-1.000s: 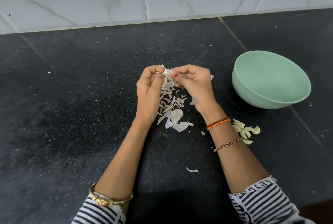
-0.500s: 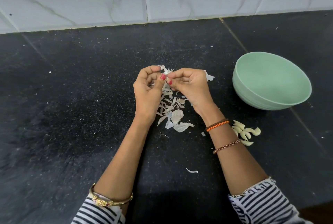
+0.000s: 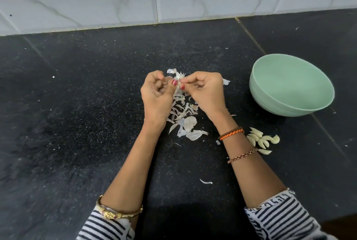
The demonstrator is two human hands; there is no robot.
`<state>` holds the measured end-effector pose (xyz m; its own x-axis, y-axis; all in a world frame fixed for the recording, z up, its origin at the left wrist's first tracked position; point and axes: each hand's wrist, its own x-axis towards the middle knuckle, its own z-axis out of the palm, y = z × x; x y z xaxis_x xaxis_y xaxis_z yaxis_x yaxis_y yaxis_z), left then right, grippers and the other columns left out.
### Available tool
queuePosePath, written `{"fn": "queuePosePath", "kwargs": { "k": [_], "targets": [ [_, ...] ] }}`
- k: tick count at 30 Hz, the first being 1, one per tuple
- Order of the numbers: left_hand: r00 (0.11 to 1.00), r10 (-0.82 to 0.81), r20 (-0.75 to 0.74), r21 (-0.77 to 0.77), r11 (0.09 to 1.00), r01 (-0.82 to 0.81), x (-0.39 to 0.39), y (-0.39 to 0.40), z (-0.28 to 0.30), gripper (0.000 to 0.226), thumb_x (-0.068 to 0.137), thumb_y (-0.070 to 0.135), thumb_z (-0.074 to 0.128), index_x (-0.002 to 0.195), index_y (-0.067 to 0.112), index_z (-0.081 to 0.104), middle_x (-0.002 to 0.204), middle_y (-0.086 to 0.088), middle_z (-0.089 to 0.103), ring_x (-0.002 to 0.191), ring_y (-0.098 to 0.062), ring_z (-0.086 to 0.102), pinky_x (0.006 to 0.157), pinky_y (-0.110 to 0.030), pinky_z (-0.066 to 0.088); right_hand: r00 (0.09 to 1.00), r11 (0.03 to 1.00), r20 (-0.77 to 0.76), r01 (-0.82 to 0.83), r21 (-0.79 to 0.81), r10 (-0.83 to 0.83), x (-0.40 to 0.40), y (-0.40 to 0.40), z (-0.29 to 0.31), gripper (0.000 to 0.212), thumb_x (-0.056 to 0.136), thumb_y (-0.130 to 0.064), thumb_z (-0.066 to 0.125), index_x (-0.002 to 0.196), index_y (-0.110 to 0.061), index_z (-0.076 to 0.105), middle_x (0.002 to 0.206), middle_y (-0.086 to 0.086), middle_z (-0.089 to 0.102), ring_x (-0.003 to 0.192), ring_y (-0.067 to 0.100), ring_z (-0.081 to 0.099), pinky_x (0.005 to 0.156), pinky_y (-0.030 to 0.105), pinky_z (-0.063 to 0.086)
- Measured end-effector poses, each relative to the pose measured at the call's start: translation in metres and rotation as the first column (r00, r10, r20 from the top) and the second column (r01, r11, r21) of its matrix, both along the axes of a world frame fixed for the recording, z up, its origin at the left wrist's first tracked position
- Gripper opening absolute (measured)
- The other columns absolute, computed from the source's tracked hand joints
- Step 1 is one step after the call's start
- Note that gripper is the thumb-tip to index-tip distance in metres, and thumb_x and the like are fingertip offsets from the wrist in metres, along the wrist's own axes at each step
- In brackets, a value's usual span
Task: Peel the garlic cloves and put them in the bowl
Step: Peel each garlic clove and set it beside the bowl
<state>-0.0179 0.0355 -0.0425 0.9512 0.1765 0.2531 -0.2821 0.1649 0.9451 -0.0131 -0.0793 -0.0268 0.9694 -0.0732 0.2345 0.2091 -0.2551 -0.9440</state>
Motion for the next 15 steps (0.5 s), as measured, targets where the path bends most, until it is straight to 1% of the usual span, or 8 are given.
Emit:
{"fn": "queuePosePath", "kwargs": {
  "k": [3, 5, 6, 8, 10, 11, 13, 15],
  "targets": [
    [1.0, 0.016, -0.009, -0.018, 1.0, -0.016, 0.0, -0.002, -0.002, 0.033, 0.085, -0.011, 0.055, 0.081, 0.016, 0.038, 0.07, -0.006, 0.055, 0.064, -0.012, 0.054, 0.065, -0.019, 0.047, 0.998, 0.999, -0.012, 0.054, 0.005, -0.054, -0.001, 0.002, 0.0, 0.012, 0.073, 0.003, 0.073, 0.077, -0.009, 0.071, 0.07, -0.009, 0.066, 0.065, 0.005, 0.066, 0.068, 0.026, 0.057],
    [0.999, 0.035, 0.001, -0.013, 0.999, -0.035, 0.0, -0.002, -0.003, 0.035, 0.085, -0.011, 0.055, 0.081, 0.017, 0.034, 0.069, -0.006, 0.055, 0.066, -0.019, 0.05, 0.063, -0.021, 0.045, 0.996, 0.996, -0.021, 0.084, 0.015, -0.084, -0.001, 0.003, -0.001, 0.014, 0.073, 0.001, 0.074, 0.075, -0.012, 0.071, 0.073, -0.005, 0.069, 0.068, 0.01, 0.068, 0.07, 0.029, 0.058],
    [0.999, 0.046, 0.009, -0.006, 0.999, -0.046, 0.0, -0.003, -0.003, 0.036, 0.085, -0.011, 0.055, 0.08, 0.017, 0.033, 0.069, -0.006, 0.055, 0.066, -0.02, 0.048, 0.061, -0.02, 0.043, 0.995, 0.995, -0.026, 0.097, 0.022, -0.096, -0.002, 0.004, 0.0, 0.014, 0.073, 0.001, 0.074, 0.075, -0.013, 0.071, 0.073, -0.002, 0.069, 0.069, 0.012, 0.068, 0.07, 0.03, 0.058],
    [0.998, 0.068, 0.016, 0.004, 0.998, -0.068, -0.002, -0.005, -0.003, 0.039, 0.085, -0.012, 0.054, 0.079, 0.018, 0.03, 0.068, -0.005, 0.054, 0.063, -0.016, 0.047, 0.058, -0.018, 0.04, 0.992, 0.992, -0.045, 0.122, 0.043, -0.12, -0.002, 0.007, -0.001, 0.011, 0.074, 0.001, 0.073, 0.076, -0.01, 0.071, 0.072, 0.002, 0.07, 0.067, 0.01, 0.068, 0.065, 0.027, 0.057],
    [0.997, 0.077, 0.023, 0.009, 0.997, -0.077, -0.004, -0.008, -0.003, 0.041, 0.085, -0.014, 0.053, 0.079, 0.019, 0.029, 0.068, -0.006, 0.054, 0.06, -0.01, 0.047, 0.056, -0.016, 0.04, 0.988, 0.986, -0.075, 0.144, 0.086, -0.138, -0.003, 0.01, -0.001, 0.011, 0.075, 0.001, 0.073, 0.076, -0.01, 0.071, 0.068, 0.001, 0.068, 0.059, 0.002, 0.065, 0.056, 0.018, 0.051],
    [0.996, 0.079, 0.031, 0.013, 0.997, -0.079, -0.005, -0.009, -0.003, 0.041, 0.085, -0.014, 0.053, 0.079, 0.019, 0.028, 0.068, -0.006, 0.054, 0.06, -0.009, 0.046, 0.055, -0.016, 0.039, 0.985, 0.981, -0.084, 0.158, 0.116, -0.149, -0.003, 0.012, -0.001, 0.013, 0.075, 0.002, 0.073, 0.074, -0.011, 0.071, 0.066, -0.001, 0.067, 0.057, 0.001, 0.064, 0.054, 0.016, 0.049],
    [0.993, 0.097, 0.06, 0.024, 0.995, -0.099, -0.005, -0.007, -0.003, 0.038, 0.084, -0.008, 0.055, 0.08, 0.02, 0.029, 0.069, -0.003, 0.055, 0.06, -0.01, 0.048, 0.057, -0.019, 0.04, 0.982, 0.964, -0.108, 0.175, 0.201, -0.156, -0.002, 0.015, -0.002, 0.016, 0.075, 0.002, 0.073, 0.072, -0.013, 0.07, 0.066, 0.001, 0.067, 0.058, 0.004, 0.064, 0.055, 0.017, 0.049],
    [0.99, 0.11, 0.084, 0.025, 0.993, -0.112, -0.005, -0.005, -0.004, 0.034, 0.082, 0.0, 0.057, 0.081, 0.022, 0.03, 0.07, -0.003, 0.056, 0.063, -0.016, 0.049, 0.062, -0.026, 0.042, 0.979, 0.955, -0.12, 0.188, 0.231, -0.164, -0.003, 0.019, -0.003, 0.013, 0.075, 0.001, 0.073, 0.074, -0.012, 0.07, 0.067, 0.002, 0.068, 0.059, 0.007, 0.064, 0.058, 0.022, 0.052]
  ]
}}
